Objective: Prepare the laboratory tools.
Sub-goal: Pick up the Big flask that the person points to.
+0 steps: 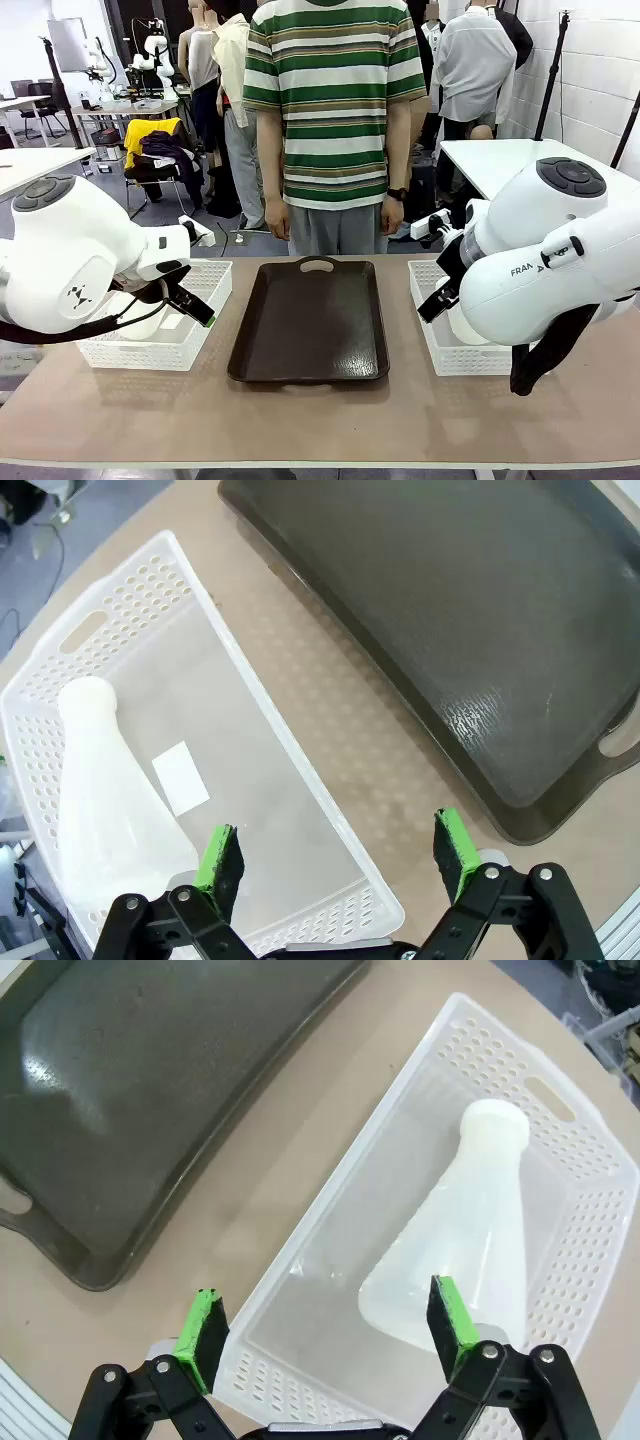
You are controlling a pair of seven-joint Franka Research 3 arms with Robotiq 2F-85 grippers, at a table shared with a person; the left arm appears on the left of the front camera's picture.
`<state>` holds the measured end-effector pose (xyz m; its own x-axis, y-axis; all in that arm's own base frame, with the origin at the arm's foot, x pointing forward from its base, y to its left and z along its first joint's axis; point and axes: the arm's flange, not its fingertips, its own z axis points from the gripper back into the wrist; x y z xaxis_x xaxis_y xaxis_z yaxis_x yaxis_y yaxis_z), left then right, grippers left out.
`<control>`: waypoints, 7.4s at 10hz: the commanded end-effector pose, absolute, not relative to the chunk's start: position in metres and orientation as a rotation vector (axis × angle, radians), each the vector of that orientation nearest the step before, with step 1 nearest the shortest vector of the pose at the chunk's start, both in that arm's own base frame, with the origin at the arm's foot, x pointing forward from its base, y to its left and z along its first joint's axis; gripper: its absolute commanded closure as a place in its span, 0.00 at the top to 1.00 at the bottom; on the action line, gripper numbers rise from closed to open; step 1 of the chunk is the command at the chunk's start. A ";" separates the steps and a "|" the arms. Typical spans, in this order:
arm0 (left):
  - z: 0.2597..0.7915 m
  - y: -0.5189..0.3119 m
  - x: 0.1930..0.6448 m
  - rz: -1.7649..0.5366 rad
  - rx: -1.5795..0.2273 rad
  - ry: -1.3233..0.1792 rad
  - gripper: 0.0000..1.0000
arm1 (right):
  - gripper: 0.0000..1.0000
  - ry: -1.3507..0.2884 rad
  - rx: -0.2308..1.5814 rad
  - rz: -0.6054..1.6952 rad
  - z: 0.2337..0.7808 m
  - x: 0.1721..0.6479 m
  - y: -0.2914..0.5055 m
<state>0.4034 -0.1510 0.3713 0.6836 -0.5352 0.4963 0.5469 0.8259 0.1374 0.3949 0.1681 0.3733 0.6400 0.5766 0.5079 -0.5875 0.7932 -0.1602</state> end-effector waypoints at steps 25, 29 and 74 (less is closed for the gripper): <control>0.453 0.006 0.397 -0.482 -0.728 -0.524 1.00 | 1.00 -0.607 0.682 0.541 0.481 0.354 -0.021; 0.439 0.030 0.385 -0.431 -0.788 -0.539 1.00 | 1.00 -0.602 0.790 0.495 0.467 0.358 -0.052; 0.443 0.029 0.380 -0.419 -0.784 -0.521 1.00 | 1.00 -0.270 0.033 0.437 0.497 0.505 0.122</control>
